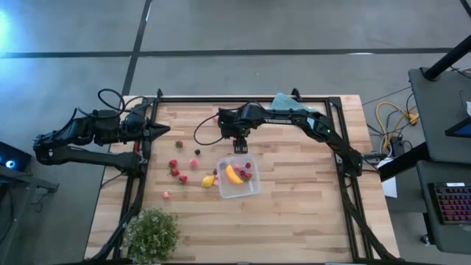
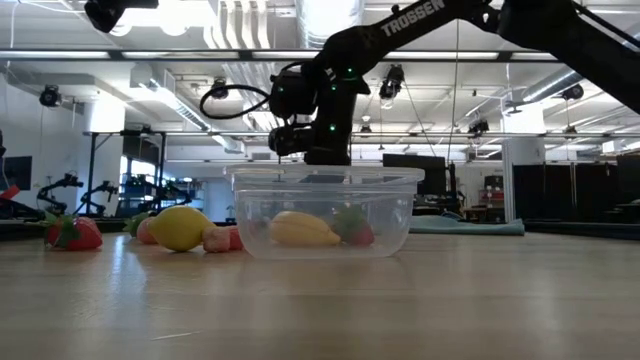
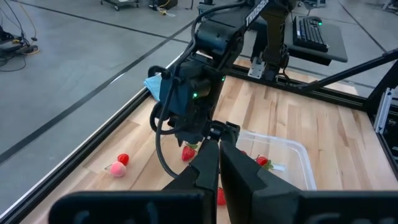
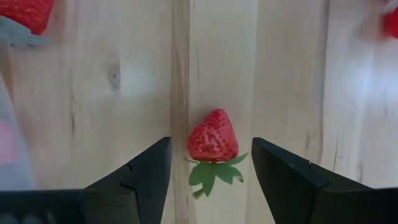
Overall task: Pick and placing Produce into tupperware
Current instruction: Put the red strawberry into the transparent bin
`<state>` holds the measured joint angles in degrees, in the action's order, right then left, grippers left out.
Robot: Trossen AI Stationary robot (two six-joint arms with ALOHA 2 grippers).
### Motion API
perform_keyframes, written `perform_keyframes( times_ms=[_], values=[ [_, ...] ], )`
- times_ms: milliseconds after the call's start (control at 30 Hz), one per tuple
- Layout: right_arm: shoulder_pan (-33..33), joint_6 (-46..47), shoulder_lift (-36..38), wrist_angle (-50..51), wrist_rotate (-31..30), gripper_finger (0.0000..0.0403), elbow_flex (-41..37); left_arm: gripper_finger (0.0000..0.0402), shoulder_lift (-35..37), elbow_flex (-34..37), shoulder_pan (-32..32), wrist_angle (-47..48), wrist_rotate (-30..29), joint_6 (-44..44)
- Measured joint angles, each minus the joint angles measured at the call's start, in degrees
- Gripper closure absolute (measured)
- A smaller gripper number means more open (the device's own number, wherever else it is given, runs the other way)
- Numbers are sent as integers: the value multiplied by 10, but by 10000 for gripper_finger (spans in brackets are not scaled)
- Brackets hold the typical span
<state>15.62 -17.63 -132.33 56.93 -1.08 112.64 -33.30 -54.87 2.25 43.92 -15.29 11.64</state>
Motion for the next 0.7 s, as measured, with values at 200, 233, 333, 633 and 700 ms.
perform_keyframes(
  times_ms=[200,233,333,633,700],
  values=[
    [-1,0,0,-6,0,188,-14,402,0,0,0,0,0,0],
    [-1,0,0,-7,0,188,-19,402,0,0,0,0,0,0],
    [-1,0,0,-13,0,188,-30,402,0,0,0,0,0,0],
    [-1,13,0,-36,-5,188,-36,402,2,0,0,0,0,0],
    [-1,13,0,-40,-5,188,-41,402,2,0,0,0,0,0]
  ],
)
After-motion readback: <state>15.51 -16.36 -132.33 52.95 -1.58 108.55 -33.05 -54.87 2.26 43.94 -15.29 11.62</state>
